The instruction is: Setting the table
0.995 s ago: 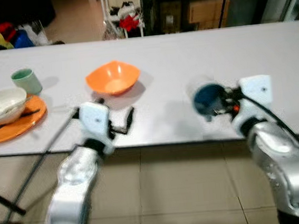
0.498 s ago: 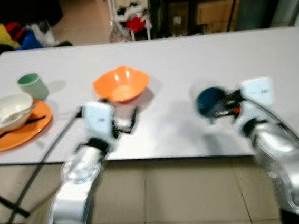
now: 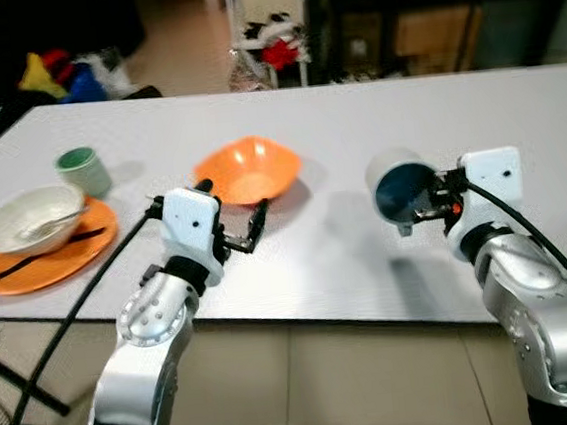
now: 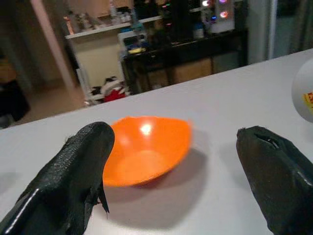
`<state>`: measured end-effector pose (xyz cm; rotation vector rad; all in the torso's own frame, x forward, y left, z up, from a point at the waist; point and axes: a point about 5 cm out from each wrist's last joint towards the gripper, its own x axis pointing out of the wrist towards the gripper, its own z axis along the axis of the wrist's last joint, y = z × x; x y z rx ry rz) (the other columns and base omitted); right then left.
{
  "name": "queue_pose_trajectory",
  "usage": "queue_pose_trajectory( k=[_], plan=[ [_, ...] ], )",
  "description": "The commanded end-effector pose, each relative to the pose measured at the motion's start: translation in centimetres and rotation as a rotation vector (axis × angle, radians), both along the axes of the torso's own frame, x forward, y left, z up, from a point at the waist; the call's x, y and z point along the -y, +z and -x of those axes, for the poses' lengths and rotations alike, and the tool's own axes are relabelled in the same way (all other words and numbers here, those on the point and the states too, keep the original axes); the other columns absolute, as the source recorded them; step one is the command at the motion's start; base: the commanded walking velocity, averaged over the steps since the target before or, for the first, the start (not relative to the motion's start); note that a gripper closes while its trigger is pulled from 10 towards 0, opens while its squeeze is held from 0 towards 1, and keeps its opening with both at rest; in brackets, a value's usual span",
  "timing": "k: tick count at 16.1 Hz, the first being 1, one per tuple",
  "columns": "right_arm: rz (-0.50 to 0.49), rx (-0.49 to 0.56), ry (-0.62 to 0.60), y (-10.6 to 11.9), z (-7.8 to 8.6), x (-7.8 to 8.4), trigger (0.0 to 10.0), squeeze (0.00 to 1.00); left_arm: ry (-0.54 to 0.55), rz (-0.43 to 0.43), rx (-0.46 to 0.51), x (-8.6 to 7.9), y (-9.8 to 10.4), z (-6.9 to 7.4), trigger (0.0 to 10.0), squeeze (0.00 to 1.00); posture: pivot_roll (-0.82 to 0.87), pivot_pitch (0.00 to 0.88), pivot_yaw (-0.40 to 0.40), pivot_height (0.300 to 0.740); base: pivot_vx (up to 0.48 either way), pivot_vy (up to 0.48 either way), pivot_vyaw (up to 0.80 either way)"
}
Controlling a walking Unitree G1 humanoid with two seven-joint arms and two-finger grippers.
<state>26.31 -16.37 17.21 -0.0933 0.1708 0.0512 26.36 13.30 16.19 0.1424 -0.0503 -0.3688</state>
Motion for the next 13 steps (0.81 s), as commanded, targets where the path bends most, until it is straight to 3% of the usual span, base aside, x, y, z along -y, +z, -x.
queue_pose_trajectory(
  k=[1,9,13],
  plan=[
    [-0.006,0.013,0.032,0.27,-0.03,-0.65,10.0,0.0,0.017,-0.011,-0.005,-0.45,0.01,0.0,10.0,0.0,0.12,0.0,0.047,0.74,0.3,0.0,0.0],
    [-0.008,0.01,0.034,0.22,0.07,-0.79,10.0,0.0,0.009,-0.01,-0.007,-0.35,-0.1,0.17,10.0,0.0,0.11,0.0,0.047,0.74,0.3,0.0,0.0],
    [-0.011,0.007,0.032,0.27,-0.1,-0.6,10.0,0.0,-0.02,-0.022,0.007,-0.13,0.26,0.1,10.0,0.0,0.12,0.0,0.048,0.74,0.0,0.0,0.0]
  ],
)
